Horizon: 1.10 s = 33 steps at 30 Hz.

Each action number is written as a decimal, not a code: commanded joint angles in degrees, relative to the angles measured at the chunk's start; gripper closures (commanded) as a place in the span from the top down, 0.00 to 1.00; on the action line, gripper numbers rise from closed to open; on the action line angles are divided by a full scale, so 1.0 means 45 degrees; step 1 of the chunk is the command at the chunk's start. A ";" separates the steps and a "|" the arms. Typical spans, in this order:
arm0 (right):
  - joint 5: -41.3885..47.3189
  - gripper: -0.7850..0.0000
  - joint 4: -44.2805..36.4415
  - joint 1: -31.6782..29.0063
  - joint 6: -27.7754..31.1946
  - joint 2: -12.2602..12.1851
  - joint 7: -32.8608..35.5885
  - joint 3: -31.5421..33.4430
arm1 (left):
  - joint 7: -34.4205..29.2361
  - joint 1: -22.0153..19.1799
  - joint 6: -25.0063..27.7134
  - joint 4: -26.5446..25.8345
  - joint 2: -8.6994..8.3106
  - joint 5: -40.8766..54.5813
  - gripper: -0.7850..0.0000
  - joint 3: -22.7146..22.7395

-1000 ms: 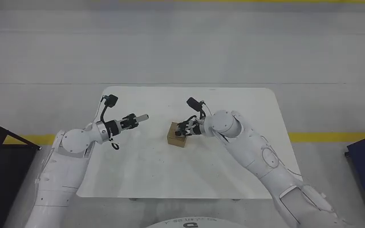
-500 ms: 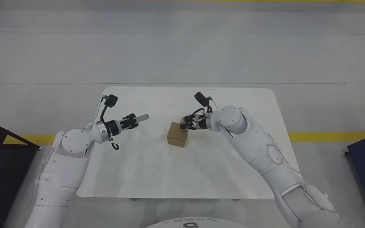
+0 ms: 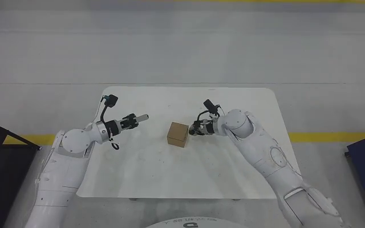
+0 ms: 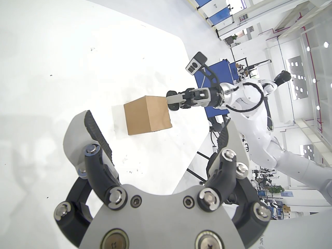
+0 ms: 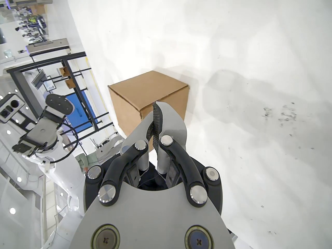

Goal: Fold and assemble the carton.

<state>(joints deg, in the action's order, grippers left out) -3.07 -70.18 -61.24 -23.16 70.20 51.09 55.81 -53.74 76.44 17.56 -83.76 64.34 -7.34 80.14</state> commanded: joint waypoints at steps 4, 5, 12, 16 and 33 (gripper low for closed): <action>0.0510 0.00 0.0584 0.0600 0.1155 0.0258 0.0261 -0.0634 | 0.0000 0.0000 0.0000 0.0000 0.0000 0.0000 1.00 0.0000; 0.0612 0.00 0.0663 0.0600 0.1304 0.0260 0.0136 -0.0563 | 0.0000 0.0000 0.0000 0.0000 0.0000 0.0000 1.00 0.0000; 0.1887 0.00 0.0425 -0.0165 0.3462 -0.0096 0.0274 0.1014 | 0.0000 0.0000 0.0000 0.0000 0.0000 0.0000 1.00 0.0000; 0.3565 0.06 -0.0649 -0.1499 0.6408 -0.0569 0.0973 0.3201 | 0.0000 0.0000 0.0000 0.0000 0.0000 0.0000 1.00 0.0000; 0.5080 0.88 -0.2184 -0.3103 0.6905 -0.1115 0.1061 0.6112 | 0.0000 0.0000 0.0000 0.0000 0.0000 0.0000 1.00 0.0000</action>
<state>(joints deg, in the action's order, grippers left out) 19.79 -80.01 -75.20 7.91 65.18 55.87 83.32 -53.74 76.44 17.56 -83.76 64.34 -7.34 80.14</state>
